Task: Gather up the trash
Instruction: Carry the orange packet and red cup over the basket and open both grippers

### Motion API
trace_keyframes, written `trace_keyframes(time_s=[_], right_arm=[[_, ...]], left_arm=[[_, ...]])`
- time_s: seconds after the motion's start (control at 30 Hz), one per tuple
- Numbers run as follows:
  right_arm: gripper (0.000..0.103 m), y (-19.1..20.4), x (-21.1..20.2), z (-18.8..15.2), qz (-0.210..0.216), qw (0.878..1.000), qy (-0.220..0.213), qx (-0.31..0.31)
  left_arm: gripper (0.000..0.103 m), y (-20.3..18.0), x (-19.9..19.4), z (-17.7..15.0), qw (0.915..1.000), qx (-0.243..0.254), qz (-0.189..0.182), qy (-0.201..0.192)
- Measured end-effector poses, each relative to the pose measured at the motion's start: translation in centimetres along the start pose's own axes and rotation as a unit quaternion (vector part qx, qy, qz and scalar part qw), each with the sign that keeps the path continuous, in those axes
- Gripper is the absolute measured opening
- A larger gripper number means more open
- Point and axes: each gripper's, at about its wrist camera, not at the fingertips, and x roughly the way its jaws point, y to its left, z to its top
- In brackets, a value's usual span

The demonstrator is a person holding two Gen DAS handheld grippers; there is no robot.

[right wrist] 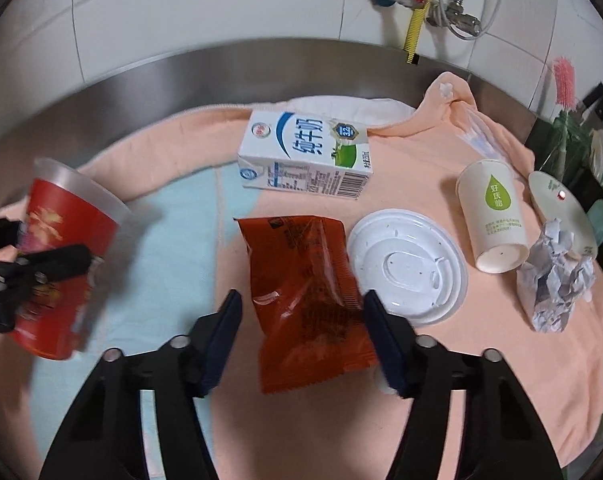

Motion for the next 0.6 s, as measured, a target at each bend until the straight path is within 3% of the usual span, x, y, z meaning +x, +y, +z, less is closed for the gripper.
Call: trace_keyframes(time_s=[0.17, 0.6], right_arm=[[0.046, -0.2, -0.8, -0.4, -0.010, 1.000, -0.011, 0.008], [0.041, -2.0, -7.2, -3.1, 0.069, 0.993, -0.039, 0.085]], left_arm=[[0.074, 0.0, -0.1, -0.3, 1.0000, 0.004, -0.003, -0.001], [0.073, -1.6, -2.4, -1.6, 0.9993, 0.016, -0.032, -0.011]])
